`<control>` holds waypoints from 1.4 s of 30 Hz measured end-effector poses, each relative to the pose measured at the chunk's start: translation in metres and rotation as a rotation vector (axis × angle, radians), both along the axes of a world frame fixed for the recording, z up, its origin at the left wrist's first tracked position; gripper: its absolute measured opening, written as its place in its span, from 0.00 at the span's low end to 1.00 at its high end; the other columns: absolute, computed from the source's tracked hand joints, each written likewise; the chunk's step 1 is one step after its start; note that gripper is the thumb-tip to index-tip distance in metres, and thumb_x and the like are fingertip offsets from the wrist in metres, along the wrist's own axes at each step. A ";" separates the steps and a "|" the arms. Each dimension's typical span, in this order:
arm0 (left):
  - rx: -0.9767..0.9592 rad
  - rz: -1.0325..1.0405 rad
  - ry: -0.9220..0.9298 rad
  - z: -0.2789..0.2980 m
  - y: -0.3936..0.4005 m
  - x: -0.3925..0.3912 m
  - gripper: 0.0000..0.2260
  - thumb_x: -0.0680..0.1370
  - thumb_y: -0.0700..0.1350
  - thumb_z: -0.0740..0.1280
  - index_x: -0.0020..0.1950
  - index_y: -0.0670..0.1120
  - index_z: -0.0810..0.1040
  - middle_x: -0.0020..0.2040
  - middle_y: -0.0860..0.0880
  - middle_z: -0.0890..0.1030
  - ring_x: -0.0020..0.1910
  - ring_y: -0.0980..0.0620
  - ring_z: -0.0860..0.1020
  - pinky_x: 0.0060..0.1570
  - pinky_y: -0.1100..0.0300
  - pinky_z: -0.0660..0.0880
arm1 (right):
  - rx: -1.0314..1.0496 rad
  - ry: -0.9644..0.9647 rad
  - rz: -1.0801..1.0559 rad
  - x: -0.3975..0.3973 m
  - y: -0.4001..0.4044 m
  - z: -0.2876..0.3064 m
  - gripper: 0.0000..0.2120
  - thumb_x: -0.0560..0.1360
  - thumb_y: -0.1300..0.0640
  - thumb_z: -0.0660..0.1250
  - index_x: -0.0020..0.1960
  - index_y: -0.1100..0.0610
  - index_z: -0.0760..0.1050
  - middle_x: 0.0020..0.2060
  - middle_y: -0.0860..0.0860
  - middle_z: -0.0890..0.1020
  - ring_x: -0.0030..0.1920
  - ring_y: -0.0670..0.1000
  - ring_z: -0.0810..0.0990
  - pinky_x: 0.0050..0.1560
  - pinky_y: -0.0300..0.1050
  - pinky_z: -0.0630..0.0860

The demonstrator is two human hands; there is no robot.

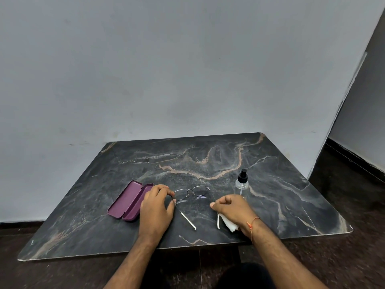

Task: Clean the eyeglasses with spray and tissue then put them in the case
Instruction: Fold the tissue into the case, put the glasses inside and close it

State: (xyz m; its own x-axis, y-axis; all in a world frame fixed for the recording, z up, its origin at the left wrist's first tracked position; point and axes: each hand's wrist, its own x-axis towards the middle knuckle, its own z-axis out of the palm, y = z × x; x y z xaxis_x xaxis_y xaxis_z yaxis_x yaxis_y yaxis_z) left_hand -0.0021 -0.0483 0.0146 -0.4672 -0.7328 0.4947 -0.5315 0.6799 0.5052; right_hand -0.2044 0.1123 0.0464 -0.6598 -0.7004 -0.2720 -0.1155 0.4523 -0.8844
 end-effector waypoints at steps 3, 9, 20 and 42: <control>-0.004 -0.019 0.014 0.001 0.004 0.002 0.15 0.75 0.40 0.78 0.54 0.55 0.80 0.57 0.61 0.77 0.56 0.53 0.77 0.58 0.60 0.71 | -0.021 0.028 -0.036 0.001 0.008 0.003 0.15 0.69 0.40 0.81 0.44 0.51 0.86 0.41 0.45 0.89 0.49 0.47 0.87 0.57 0.49 0.83; -0.012 -0.080 0.248 0.009 0.022 0.010 0.15 0.79 0.34 0.72 0.57 0.53 0.81 0.59 0.59 0.80 0.61 0.54 0.79 0.65 0.48 0.77 | -0.133 -0.156 -0.088 0.019 0.036 0.034 0.09 0.79 0.49 0.73 0.52 0.54 0.83 0.35 0.51 0.84 0.26 0.49 0.78 0.24 0.39 0.71; 0.078 -0.480 0.085 0.047 0.109 0.037 0.27 0.84 0.52 0.70 0.83 0.59 0.69 0.82 0.68 0.67 0.81 0.64 0.67 0.78 0.67 0.65 | -0.327 -0.534 0.096 0.062 0.022 0.077 0.11 0.81 0.60 0.71 0.63 0.57 0.80 0.47 0.56 0.88 0.41 0.56 0.87 0.41 0.51 0.87; 0.650 -0.127 0.575 0.059 0.119 0.050 0.15 0.86 0.42 0.68 0.67 0.59 0.85 0.59 0.64 0.88 0.60 0.61 0.86 0.54 0.53 0.87 | -0.354 0.123 0.185 0.101 0.004 0.082 0.06 0.72 0.54 0.81 0.47 0.47 0.86 0.38 0.46 0.89 0.36 0.50 0.85 0.46 0.54 0.87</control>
